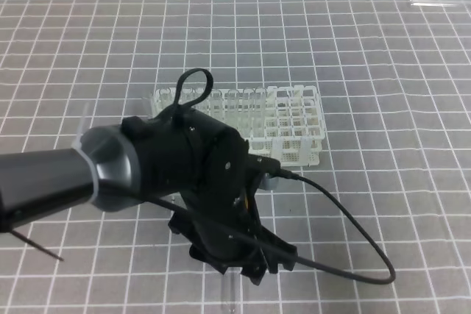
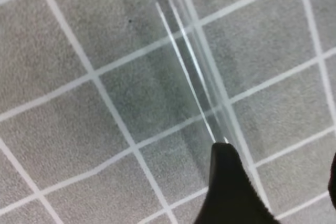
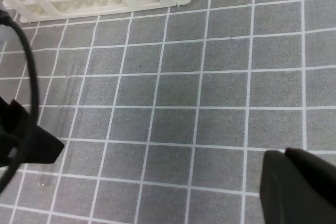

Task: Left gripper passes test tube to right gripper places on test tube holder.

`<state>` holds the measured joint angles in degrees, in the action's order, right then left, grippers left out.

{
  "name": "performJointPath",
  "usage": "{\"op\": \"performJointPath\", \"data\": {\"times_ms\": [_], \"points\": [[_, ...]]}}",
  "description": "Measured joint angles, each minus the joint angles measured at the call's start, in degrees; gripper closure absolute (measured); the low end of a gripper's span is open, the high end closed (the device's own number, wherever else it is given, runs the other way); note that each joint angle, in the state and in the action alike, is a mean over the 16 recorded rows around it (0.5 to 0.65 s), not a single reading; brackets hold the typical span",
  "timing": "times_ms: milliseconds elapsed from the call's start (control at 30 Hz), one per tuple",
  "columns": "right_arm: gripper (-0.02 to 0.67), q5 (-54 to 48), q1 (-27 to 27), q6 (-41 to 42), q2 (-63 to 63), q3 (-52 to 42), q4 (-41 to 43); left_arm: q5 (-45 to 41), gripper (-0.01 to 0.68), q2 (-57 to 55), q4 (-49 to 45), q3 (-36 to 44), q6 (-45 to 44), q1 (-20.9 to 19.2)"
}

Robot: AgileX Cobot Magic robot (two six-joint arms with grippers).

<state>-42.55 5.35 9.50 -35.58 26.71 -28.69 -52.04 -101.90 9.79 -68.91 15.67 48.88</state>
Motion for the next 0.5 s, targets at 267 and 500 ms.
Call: {"op": "performJointPath", "data": {"times_ms": [267,500], "points": [[0.662,0.0,0.0,0.0,0.0,0.0,-0.1,-0.5,0.328,-2.7,-0.6,0.0,2.9,0.0],[0.662,0.0,0.0,0.0,0.0,0.0,-0.1,-0.9,0.349,-5.0,-1.5,-0.2,3.8,0.0]]}}
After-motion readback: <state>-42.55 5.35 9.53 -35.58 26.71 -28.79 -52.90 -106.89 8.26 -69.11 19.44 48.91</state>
